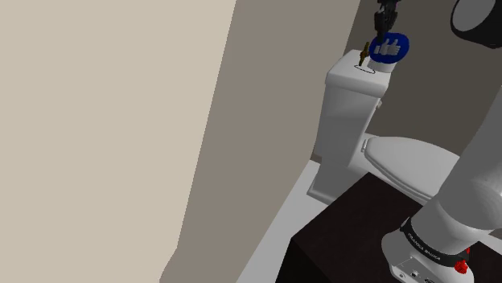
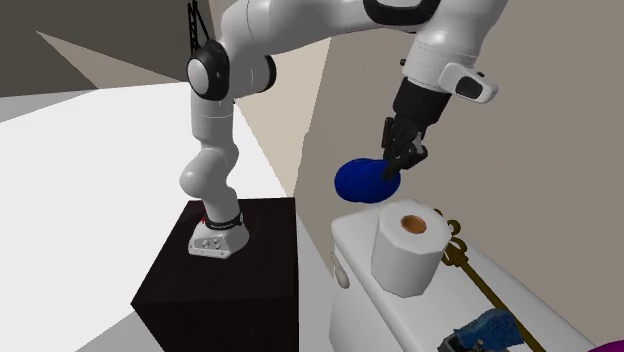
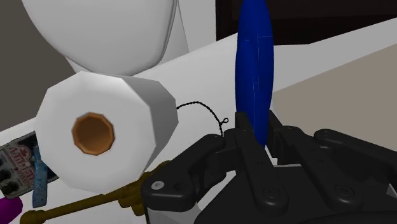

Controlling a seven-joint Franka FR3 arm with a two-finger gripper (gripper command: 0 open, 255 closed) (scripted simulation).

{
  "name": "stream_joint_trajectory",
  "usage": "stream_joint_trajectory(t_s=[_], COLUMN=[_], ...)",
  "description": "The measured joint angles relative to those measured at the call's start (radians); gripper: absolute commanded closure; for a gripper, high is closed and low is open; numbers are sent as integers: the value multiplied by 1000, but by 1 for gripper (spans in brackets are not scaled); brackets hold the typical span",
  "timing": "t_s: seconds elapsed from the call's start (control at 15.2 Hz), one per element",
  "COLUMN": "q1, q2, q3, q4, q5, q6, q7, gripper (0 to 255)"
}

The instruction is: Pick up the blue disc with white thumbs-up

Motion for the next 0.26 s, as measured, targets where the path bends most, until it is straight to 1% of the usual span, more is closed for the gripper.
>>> stream_joint_trajectory(t_s=[0.26], q1=[-18], q2=[40], q3=[-4], q4=[105], q5=[17], q6=[-67], q7=[-12], gripper=[255])
